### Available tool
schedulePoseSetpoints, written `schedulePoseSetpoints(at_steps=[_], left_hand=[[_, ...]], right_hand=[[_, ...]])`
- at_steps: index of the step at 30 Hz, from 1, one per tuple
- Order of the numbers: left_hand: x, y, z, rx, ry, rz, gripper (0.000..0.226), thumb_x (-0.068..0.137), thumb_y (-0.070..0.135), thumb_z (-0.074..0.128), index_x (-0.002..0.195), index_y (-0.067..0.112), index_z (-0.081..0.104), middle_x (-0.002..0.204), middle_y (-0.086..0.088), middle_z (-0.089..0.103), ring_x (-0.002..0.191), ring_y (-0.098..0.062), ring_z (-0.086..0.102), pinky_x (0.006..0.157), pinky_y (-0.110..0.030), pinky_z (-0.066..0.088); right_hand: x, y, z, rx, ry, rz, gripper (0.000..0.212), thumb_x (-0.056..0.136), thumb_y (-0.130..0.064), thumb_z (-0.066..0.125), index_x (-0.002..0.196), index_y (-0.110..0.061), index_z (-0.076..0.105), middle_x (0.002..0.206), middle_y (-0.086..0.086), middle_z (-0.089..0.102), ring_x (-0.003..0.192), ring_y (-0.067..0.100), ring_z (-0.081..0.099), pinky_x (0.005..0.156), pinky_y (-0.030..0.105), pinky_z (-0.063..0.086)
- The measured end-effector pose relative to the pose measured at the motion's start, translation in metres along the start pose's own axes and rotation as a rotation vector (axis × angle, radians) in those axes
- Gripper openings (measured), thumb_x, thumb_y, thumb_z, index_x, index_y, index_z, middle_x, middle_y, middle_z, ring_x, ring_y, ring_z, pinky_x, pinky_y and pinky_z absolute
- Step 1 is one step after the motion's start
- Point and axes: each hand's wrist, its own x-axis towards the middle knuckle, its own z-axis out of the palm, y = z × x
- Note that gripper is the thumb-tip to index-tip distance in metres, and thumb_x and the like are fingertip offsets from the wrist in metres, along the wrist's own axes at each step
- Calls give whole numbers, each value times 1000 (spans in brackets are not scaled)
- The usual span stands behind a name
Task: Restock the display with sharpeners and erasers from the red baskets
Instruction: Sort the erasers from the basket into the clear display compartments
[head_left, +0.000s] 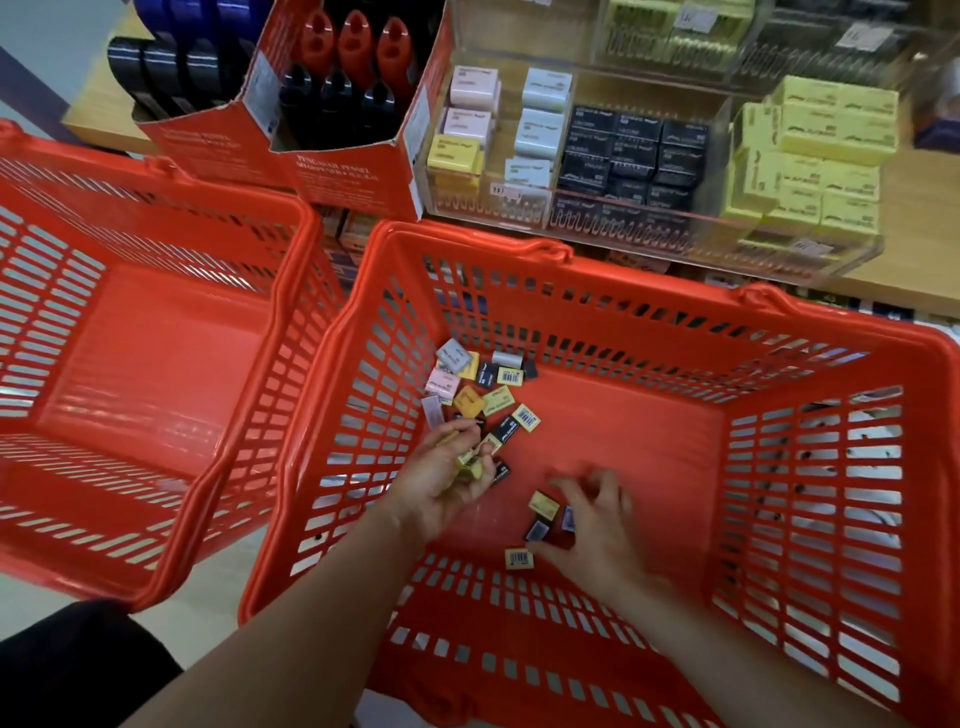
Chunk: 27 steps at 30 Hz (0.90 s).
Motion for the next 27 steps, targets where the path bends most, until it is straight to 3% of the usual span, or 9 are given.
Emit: schedulePoseSetpoints(at_steps=[5,9,13,15,18,22,25,27], left_hand=[[1,2,3,14,-4,-30,12,93,1,61,97,11,67,92,-15,63,69,-17,66,55,-27,56],[-3,0,9,55,-38,-35,13,91,0,63,99,10,67,88,-13,63,70,-17,65,55,-27,56],[-10,0,16,258,-32,-15,8,89,5,69,95,10,72,91,-9,64,72,-17,66,58,-27,57],[-21,3,24,370,-52,-32,5,89,11,70,94,11,71,87,-7,63,72,-17,64,58,-28,57],[-51,15,47,503,-111,9,10,90,19,70,96,11,67,87,-6,60,72,-16,61,60,-28,57],[-124,35,92,714,-262,144,15,95,27,62,100,13,60,98,-9,54,71,-16,59,58,-25,55],[-178,49,122,852,-365,228,19,96,32,61,98,13,57,94,-7,52,70,-17,58,58,-25,53],[-216,55,142,938,-419,307,24,95,36,61,102,13,57,99,-6,54,74,-17,59,61,-24,53]], right_hand=[[9,-10,21,-89,79,-155,52,74,-32,79,121,-27,58,129,2,40,119,26,40,97,36,44],[23,-4,12,-85,115,-134,48,71,-12,75,117,-22,64,128,3,49,119,27,43,102,30,36],[36,-10,-21,376,150,32,34,67,-2,79,95,-19,69,102,5,65,92,22,61,83,24,44],[34,-19,-43,648,135,164,31,72,-3,79,97,-18,70,93,4,70,76,20,69,73,27,54],[14,-32,-85,768,176,139,31,74,-7,82,92,-28,67,82,2,71,53,8,66,57,19,52],[-44,-59,-164,631,258,-91,32,71,-12,83,88,-34,68,81,-2,74,72,12,69,77,33,55],[-81,-78,-216,486,316,-229,34,71,-18,83,96,-37,71,89,-10,75,85,5,69,84,29,53],[-111,-90,-253,388,389,-302,36,70,-21,81,103,-36,73,94,-14,74,87,0,66,82,17,49]])
